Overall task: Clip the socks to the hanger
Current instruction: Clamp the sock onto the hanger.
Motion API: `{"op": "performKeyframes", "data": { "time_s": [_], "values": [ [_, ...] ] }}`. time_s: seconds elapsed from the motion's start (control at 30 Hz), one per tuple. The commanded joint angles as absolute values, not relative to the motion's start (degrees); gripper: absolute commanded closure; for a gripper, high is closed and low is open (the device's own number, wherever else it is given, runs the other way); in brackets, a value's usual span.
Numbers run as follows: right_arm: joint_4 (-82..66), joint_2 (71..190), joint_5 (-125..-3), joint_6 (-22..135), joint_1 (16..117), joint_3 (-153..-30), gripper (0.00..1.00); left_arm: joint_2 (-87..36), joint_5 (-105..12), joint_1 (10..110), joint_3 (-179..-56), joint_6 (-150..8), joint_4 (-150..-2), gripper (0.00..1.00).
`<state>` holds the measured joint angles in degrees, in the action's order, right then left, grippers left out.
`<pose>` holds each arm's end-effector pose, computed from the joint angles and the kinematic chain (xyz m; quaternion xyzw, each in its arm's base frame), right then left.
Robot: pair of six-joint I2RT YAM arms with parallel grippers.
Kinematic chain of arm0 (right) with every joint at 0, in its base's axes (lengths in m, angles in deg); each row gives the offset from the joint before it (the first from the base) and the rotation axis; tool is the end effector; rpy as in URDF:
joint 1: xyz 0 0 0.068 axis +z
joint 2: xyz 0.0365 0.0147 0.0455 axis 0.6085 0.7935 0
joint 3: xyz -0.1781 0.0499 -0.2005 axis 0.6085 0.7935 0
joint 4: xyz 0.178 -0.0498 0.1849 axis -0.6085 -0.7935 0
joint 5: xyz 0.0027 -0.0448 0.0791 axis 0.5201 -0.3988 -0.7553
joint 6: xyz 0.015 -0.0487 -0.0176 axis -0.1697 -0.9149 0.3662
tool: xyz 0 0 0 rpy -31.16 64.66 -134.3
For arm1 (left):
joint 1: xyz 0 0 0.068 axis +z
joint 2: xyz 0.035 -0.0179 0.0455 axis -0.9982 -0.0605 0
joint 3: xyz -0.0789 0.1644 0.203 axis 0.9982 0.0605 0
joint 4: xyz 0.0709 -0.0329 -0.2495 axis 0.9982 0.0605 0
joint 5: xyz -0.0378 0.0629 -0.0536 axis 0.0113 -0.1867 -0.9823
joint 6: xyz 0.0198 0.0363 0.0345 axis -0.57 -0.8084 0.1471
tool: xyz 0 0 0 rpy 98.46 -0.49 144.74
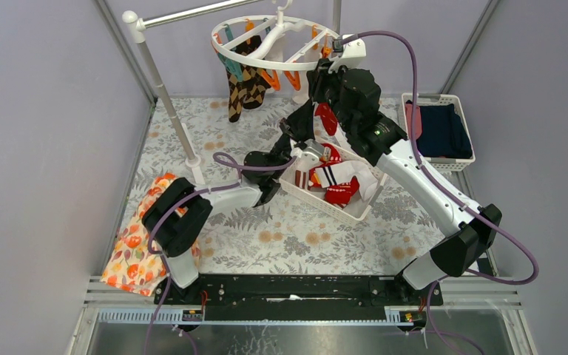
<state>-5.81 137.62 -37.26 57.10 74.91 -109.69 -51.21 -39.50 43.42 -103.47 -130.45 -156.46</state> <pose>0.2903 0.2077 0.4738 -0.0497 0.6619 0.1837 0.7250 0.2745 -0.2583 0.3186 0.3111 0.2920 0.0309 0.9039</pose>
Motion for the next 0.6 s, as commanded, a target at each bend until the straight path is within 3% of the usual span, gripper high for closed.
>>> {"op": "performKeyframes", "data": {
  "time_s": [0.0,0.57],
  "values": [
    [-5.90,135.46,-36.61,58.03,74.13,-110.75,0.81,-50.32,-35.15,42.48,-105.34,-133.06,-158.69,1.00],
    [-6.16,135.37,-36.86,58.30,73.87,-110.61,0.81,-52.43,-30.70,41.14,-107.14,-139.08,-157.57,1.00]
  ]
}}
